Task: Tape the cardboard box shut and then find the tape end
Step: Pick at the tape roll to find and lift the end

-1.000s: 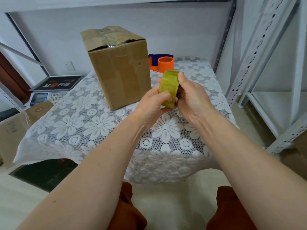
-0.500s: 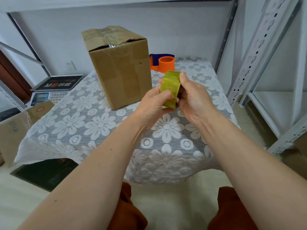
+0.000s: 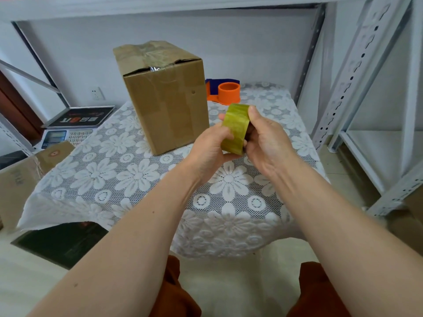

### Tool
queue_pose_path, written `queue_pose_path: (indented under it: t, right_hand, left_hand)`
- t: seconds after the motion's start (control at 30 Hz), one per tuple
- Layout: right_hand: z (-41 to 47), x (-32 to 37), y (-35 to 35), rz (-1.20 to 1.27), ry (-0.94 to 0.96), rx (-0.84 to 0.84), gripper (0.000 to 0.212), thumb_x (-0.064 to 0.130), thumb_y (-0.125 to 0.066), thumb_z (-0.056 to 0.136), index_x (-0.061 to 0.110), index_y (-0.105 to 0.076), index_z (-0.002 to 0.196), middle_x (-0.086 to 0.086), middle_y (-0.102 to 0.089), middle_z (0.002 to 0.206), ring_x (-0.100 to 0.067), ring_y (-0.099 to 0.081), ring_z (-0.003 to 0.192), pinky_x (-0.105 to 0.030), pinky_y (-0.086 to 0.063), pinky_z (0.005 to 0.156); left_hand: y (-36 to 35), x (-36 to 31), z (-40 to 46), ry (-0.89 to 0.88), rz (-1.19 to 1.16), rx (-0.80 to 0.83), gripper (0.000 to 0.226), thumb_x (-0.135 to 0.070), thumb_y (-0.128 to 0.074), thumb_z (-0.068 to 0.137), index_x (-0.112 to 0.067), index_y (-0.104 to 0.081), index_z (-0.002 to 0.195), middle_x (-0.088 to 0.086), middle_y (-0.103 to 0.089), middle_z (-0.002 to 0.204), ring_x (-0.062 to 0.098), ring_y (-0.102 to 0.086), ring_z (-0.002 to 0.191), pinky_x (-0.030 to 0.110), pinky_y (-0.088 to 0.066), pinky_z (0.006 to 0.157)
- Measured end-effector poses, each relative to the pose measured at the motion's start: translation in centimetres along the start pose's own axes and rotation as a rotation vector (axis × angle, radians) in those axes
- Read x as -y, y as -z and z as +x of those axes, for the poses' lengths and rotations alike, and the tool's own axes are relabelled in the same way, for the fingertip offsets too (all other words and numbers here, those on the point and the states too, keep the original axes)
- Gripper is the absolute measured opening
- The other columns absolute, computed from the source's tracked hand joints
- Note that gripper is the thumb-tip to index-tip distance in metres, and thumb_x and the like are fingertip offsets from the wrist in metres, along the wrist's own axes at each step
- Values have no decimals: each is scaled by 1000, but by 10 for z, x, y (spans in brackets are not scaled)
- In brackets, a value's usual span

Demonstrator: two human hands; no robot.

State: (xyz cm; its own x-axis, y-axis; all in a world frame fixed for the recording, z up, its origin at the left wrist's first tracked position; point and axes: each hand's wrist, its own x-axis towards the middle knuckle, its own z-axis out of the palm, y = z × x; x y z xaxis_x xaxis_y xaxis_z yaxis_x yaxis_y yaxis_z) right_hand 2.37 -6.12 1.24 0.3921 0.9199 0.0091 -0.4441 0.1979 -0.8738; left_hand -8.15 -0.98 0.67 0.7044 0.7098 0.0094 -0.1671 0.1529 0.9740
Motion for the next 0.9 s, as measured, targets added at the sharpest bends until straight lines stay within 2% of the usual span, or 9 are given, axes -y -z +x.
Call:
queue_pose_path:
  t: [0.13, 0.4, 0.47, 0.5, 0.57, 0.63, 0.7, 0.77, 0.9]
  right_hand:
    - [1, -1, 2, 18, -16, 5, 36, 30, -41, 101, 6, -66, 103, -19, -71, 109, -34, -63, 112, -54, -44, 102]
    - [-1, -1, 5, 101, -64, 24, 37, 31, -38, 102, 7, -67, 100, -18, -71, 109, -27, -68, 104, -49, -52, 93]
    - [-1, -1, 6, 181, -84, 43, 37, 32, -39, 101, 6, -66, 104, -17, -71, 109, -18, -69, 74, -49, -51, 95]
    - [-1, -1, 7, 211, -90, 48, 37, 32, -39, 101, 5, -65, 107, -17, -71, 109, -12, -58, 54, -50, -50, 96]
    - [-3, -1, 6, 233, -94, 47, 39, 31, -37, 102, 3, -61, 113, -18, -70, 109, -6, -46, 39, -49, -50, 94]
    - [-4, 0, 6, 237, -95, 41, 38, 30, -35, 103, 3, -59, 116, -17, -69, 110, -6, -61, 46, -46, -49, 91]
    - [-1, -2, 7, 221, -94, 27, 38, 32, -36, 102, 5, -61, 115, -15, -71, 108, -14, -73, 78, -46, -51, 91]
    - [2, -3, 8, 210, -97, 10, 37, 33, -38, 102, 8, -63, 112, -13, -73, 106, -22, -70, 100, -47, -53, 89]
    - [3, -4, 8, 280, -115, -6, 38, 33, -36, 102, 7, -62, 112, -12, -74, 99, -22, -72, 94, -44, -55, 84]
  left_hand:
    - [-2, 1, 0, 14, -9, -29, 43, -17, -48, 74, -2, -56, 114, 12, -60, 88, 18, -60, 80, 55, -47, 99]
    - [0, 1, -3, 23, 7, -18, 37, -18, -49, 77, -6, -61, 109, 14, -63, 93, 23, -60, 92, 54, -47, 99]
    - [0, 1, -3, 22, 17, -17, 31, -19, -44, 89, -9, -60, 114, 16, -64, 98, 25, -60, 98, 56, -44, 102]
    - [0, 1, -3, 18, 39, -18, 29, -18, -40, 93, -13, -61, 113, 15, -66, 98, 25, -61, 100, 55, -45, 102]
    - [-1, 2, -3, 8, 100, -14, 32, -19, -39, 92, -14, -61, 115, 13, -69, 96, 25, -62, 102, 52, -47, 101]
    - [-2, 2, -3, -5, 134, -10, 33, -16, -36, 93, -14, -61, 115, 7, -70, 88, 21, -63, 98, 52, -47, 101]
    - [-4, 1, -4, -15, 136, -6, 33, -13, -35, 92, -19, -63, 108, 1, -71, 82, 16, -64, 92, 51, -47, 101]
    - [-4, 0, -4, -21, 130, -5, 32, -17, -41, 84, -23, -66, 103, 1, -72, 82, 15, -64, 90, 48, -49, 99]
    - [-3, 1, -3, -17, 152, -28, 31, -21, -40, 92, -14, -65, 108, 11, -70, 92, 21, -64, 98, 51, -48, 100]
